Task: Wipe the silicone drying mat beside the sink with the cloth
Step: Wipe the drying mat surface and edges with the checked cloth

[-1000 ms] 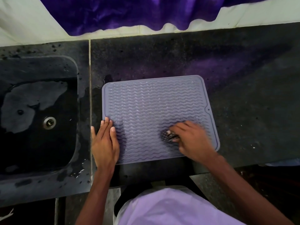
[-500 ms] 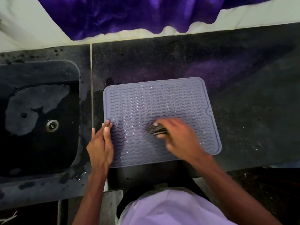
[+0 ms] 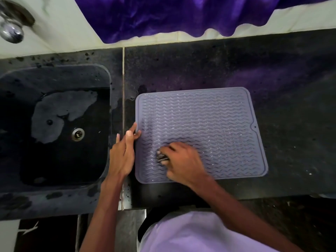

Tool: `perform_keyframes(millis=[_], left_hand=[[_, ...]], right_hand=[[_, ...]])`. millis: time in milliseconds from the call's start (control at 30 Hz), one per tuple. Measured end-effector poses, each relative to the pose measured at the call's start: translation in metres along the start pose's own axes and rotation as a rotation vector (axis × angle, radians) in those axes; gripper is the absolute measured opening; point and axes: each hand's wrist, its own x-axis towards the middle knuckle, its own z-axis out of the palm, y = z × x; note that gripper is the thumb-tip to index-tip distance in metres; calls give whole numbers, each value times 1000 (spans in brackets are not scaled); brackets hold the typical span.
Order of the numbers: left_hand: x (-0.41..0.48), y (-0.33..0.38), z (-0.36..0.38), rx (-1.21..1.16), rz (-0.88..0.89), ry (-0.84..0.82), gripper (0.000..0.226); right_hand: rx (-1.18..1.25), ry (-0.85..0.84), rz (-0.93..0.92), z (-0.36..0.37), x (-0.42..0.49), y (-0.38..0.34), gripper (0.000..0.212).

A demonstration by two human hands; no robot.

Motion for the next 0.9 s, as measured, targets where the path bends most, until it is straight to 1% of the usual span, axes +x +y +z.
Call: perform_keyframes(millis=[100,167,200,267,333,400,467,567,633,667,767,900], left_hand=[[9,5,-13,27,-14,-115,55],[12,-2,-20,-21,-8,-186,61],[13,-5,-22,-69,-21,-208,64],[13,-12,-22,-157,-44,-221,66],[7,-16,-17,-190,-48,-201,68],[0,-14,-9,-173,-44,-165,69],[-8,-10,-2,-168,-50,-131,68],[-11,-8,0,-192,-75,-105,66],[-8,-9,-3,-192,-86,-124,62],[-5,-10,-5,-186,-87,-136,61],[1,-10,-10,-163,-90,-176,60],[7,-9,-16,-160,-107,-213,68]], right_hand=[[83,-103,-122,18,31,-45,29],[228,-193,-195,14,39,-60,21],[299,-225,-206,9,38,-62,20],[382,-201,-203,-3,28,-53,28],[444,-114,-126,-17,10,-29,38],[443,44,20,-32,-14,7,40],[280,184,174,-49,-41,49,42],[-36,258,403,-66,-78,103,43],[-101,287,540,-62,-92,117,41],[-95,292,575,-57,-93,116,43],[32,282,577,-32,-81,85,43],[168,234,419,16,-40,-9,39]])
